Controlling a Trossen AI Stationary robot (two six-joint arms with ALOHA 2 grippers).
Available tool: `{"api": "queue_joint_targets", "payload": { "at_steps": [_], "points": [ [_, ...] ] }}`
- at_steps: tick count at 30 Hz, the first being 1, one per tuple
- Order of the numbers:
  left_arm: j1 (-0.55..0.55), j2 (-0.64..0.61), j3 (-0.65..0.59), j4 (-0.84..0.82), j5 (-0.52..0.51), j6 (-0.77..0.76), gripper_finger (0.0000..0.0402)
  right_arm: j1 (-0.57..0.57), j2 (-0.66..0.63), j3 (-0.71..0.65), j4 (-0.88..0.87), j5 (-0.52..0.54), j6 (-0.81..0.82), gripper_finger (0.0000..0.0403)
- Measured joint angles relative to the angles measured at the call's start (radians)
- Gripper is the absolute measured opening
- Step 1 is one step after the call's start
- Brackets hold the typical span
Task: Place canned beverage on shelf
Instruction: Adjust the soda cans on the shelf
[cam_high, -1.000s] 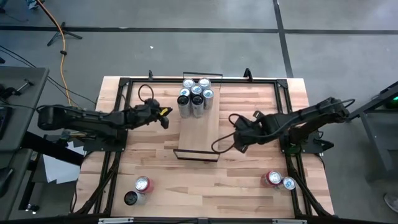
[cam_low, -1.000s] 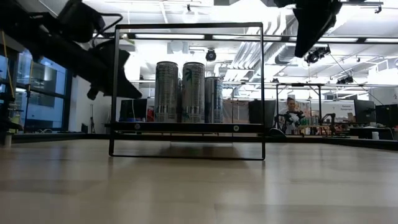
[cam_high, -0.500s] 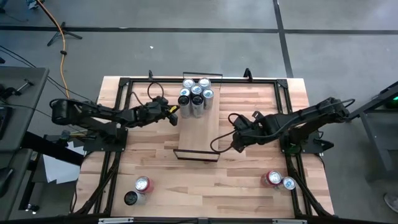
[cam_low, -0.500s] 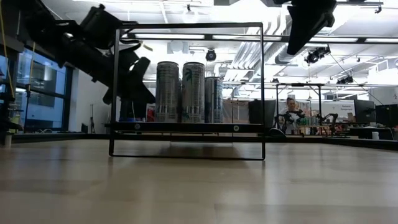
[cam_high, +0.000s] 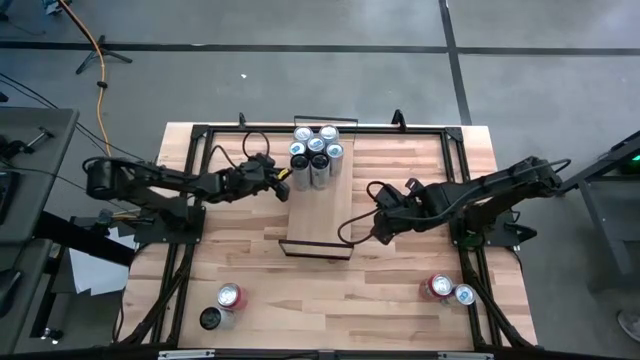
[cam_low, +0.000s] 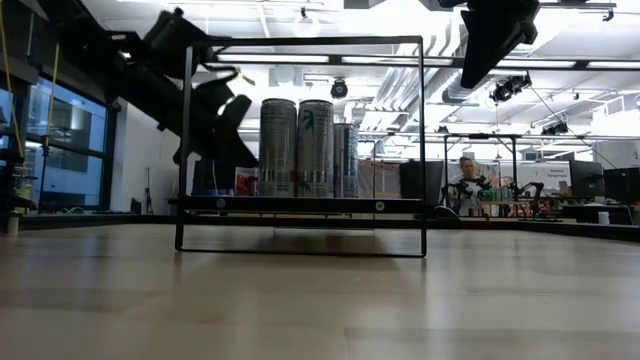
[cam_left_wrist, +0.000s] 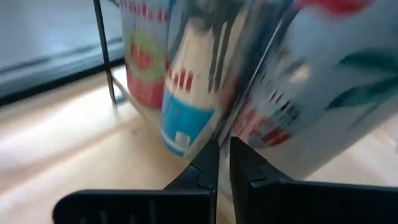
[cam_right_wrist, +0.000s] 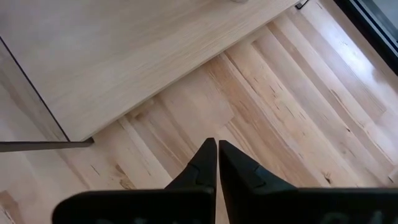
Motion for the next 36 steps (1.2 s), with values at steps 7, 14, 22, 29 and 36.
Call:
{"api": "queue_joint_targets", "payload": {
  "at_steps": [7, 14, 22, 29, 36],
  "points": [
    [0.041, -0.170, 0.002, -0.109, -0.123, 0.088, 0.0000, 0.000, 0.000, 0.000, 0.007, -0.001, 0.000, 0.0000],
    [0.227, -0.141, 0.002, -0.084, 0.077, 0.034, 0.0000, -0.007, 0.000, 0.000, 0.054, 0.002, 0.000, 0.0000],
    [0.282, -0.037, 0.001, 0.043, 0.249, -0.024, 0.0000, -0.007, 0.000, 0.000, 0.072, 0.002, 0.000, 0.0000],
    [0.282, 0.004, 0.001, 0.102, 0.279, -0.051, 0.0000, -0.007, 0.000, 0.000, 0.072, 0.006, 0.000, 0.0000],
    [0.282, 0.008, 0.001, 0.120, 0.278, -0.039, 0.0000, -0.007, 0.000, 0.000, 0.072, 0.016, -0.012, 0.0000]
  ]
}}
